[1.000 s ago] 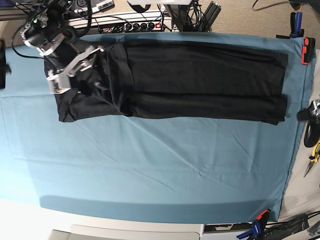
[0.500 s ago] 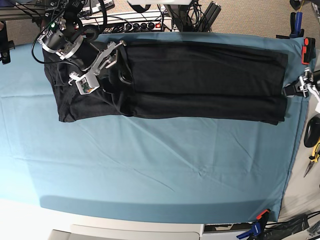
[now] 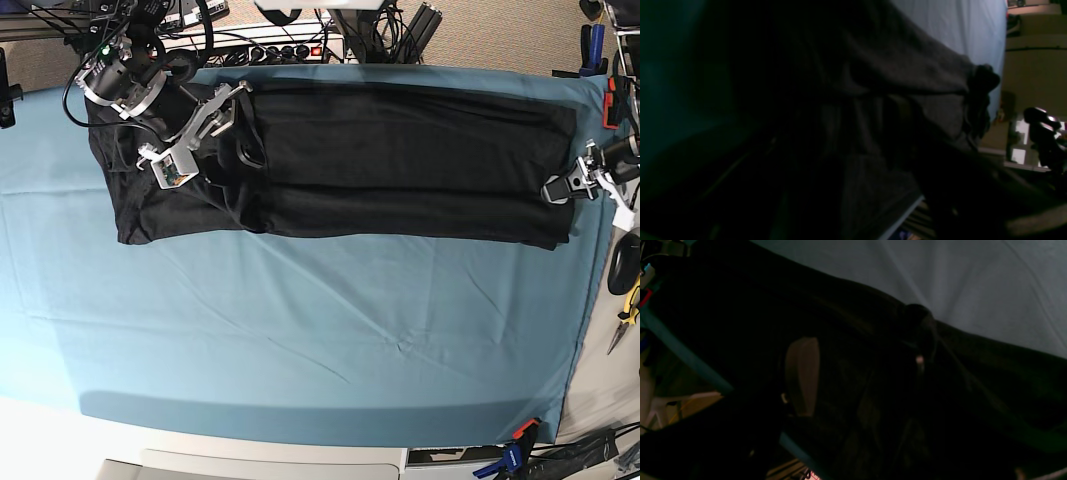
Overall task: Fold the T-shirt properly
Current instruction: 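Reach the left gripper to the other end of the folded shirt and grasp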
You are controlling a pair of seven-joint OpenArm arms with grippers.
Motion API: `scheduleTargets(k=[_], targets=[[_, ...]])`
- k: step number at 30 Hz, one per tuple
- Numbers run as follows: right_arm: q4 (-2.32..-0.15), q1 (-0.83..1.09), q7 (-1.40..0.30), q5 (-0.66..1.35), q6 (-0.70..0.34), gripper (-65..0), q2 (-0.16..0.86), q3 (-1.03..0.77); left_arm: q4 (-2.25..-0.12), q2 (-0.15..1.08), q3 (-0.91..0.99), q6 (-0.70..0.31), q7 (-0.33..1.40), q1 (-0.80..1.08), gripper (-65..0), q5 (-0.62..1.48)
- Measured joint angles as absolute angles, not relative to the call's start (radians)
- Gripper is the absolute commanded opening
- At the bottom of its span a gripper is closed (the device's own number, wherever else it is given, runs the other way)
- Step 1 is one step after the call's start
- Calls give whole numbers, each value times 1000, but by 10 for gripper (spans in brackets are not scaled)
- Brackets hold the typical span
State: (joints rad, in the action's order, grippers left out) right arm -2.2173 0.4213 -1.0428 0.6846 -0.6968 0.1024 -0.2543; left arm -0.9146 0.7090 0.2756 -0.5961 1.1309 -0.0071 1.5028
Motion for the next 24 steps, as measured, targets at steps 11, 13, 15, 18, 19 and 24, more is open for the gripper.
scheduleTargets(k=[11, 13, 15, 18, 19, 24], targets=[[-2217, 421, -1042, 685, -697, -302, 102, -254, -916, 701, 276, -597, 1117, 5, -326, 1521], [-2217, 421, -1042, 685, -697, -302, 102, -254, -916, 700, 275, -611, 1118, 9, -329, 1529], [-2217, 421, -1042, 685, -697, -302, 102, -254, -916, 696, 276, -611, 1124, 11, -331, 1532], [-2217, 421, -1039, 685, -697, -302, 102, -254, -916, 687, 276, -612, 1125, 11, -332, 1536], [-2217, 421, -1039, 685, -697, -302, 102, -254, -917, 682, 277, -617, 1124, 11, -342, 1536], [-2217, 421, -1039, 684, -697, -302, 102, -254, -921, 673, 279, -641, 1129, 11, -440, 1503]])
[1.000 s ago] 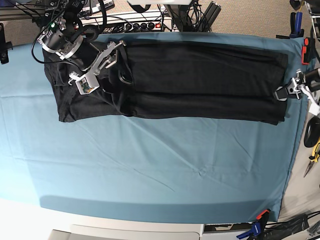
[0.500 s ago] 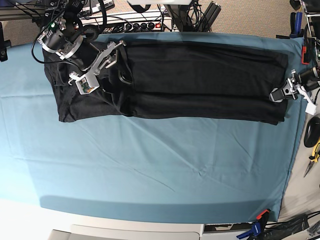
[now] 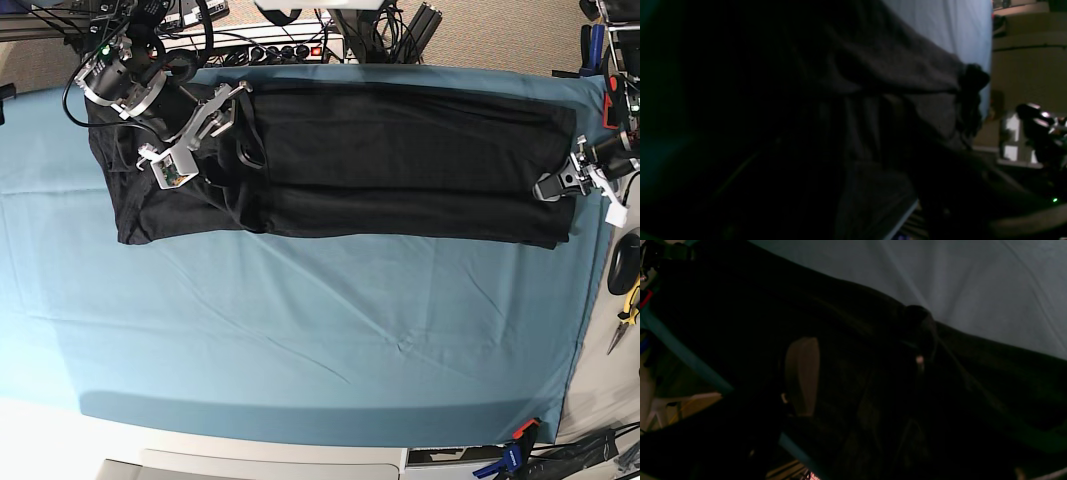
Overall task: Fold the T-shirt properly
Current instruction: 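Reach the left gripper to the other end of the folded shirt and grasp, then lift the end with the left gripper and fold it toward the right gripper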
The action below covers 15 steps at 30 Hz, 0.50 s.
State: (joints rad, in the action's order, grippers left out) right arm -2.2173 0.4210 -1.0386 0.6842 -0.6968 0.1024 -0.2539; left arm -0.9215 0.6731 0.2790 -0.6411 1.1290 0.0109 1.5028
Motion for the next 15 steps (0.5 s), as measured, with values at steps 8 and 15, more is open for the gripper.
scheduleTargets(k=[8, 15], targets=[[-2217, 421, -1029, 685, -697, -302, 102, -254, -923, 671, 279, -646, 1125, 11, -650, 1497], [-2217, 421, -1020, 680, -697, -302, 102, -254, -923, 671, 279, -664, 1124, 13, -650, 1494]])
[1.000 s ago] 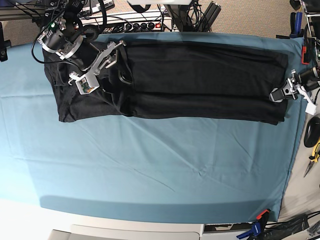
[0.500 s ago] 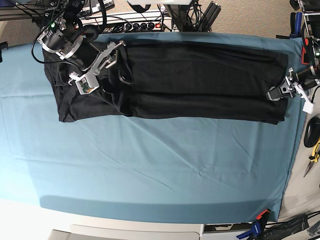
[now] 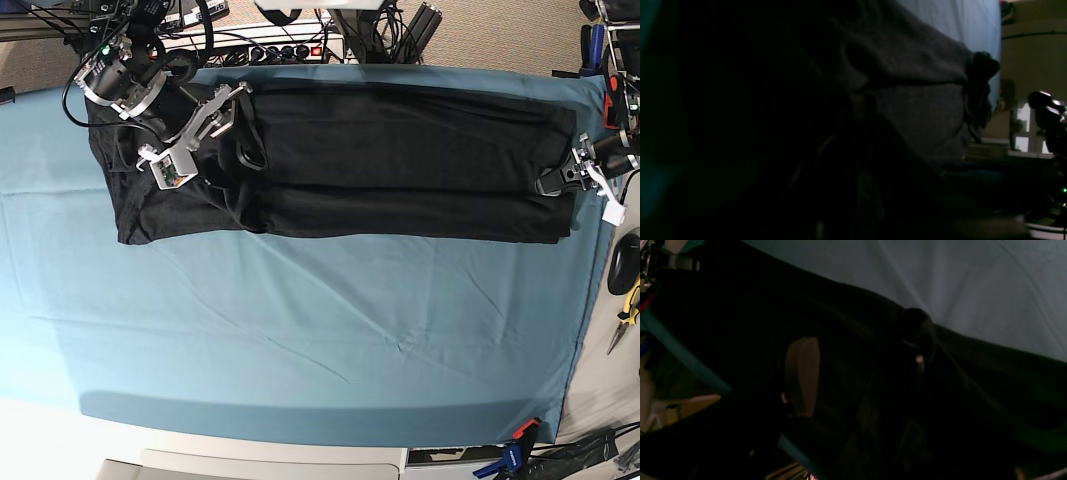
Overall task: Fold the T-shirt properly
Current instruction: 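Lift the end with the left gripper and fold it toward the right gripper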
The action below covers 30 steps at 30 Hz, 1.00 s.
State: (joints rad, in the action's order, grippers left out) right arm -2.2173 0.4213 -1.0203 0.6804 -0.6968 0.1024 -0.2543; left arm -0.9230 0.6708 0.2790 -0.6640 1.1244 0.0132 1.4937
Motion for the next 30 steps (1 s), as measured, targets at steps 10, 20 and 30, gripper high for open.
scheduleTargets(k=[10, 20, 30], targets=[[-2214, 376, -885, 385, -601, -302, 75, -551, -1013, 661, 276, -649, 1163, 24, -650, 1454], [-2210, 380, -886, 323, -445, -303, 104, -794, -1206, 601, 265, -675, 1196, 53, -650, 1456], [-2101, 382, -863, 352, -447, -303, 101, -793, -1732, 480, 264, -682, 1125, 202, -650, 1246]])
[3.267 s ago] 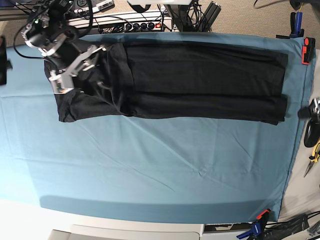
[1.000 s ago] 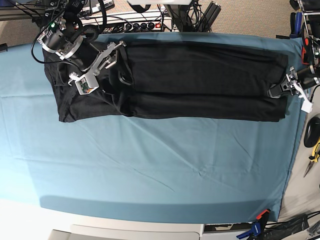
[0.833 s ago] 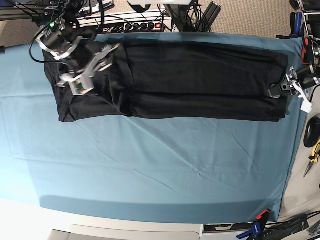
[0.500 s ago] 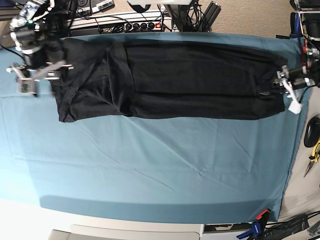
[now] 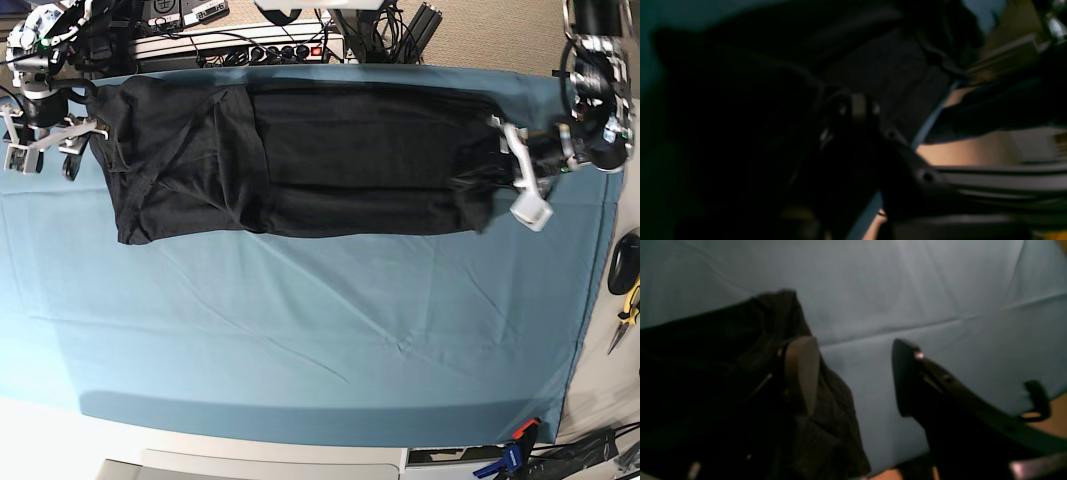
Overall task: Fold the T-shirt properly
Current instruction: 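Lift the end with the left gripper and fold it toward the right gripper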
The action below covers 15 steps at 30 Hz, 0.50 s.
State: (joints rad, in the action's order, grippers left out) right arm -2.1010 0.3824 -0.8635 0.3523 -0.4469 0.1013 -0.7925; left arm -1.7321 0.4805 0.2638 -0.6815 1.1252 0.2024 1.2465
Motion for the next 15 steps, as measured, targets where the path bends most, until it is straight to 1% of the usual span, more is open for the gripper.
scheduleTargets(k=[4, 8, 9, 13, 15], targets=[[-1991, 381, -852, 406, -445, -302, 102, -792, -1872, 437, 264, -664, 1045, 216, -650, 1130], [-1896, 365, -854, 432, -479, -302, 100, -792, -1879, 390, 251, -653, 1009, 213, -650, 1070], [-1878, 358, -856, 445, -492, -302, 100, -792, -1878, 380, 233, -638, 999, 213, -650, 1053], [-1843, 332, -859, 507, -548, -302, 99, -792, -1878, 330, 128, -636, 955, 212, -650, 963], [-1843, 318, -857, 524, -555, -303, 100, -792, -1878, 304, 79, -636, 937, 210, -650, 926]])
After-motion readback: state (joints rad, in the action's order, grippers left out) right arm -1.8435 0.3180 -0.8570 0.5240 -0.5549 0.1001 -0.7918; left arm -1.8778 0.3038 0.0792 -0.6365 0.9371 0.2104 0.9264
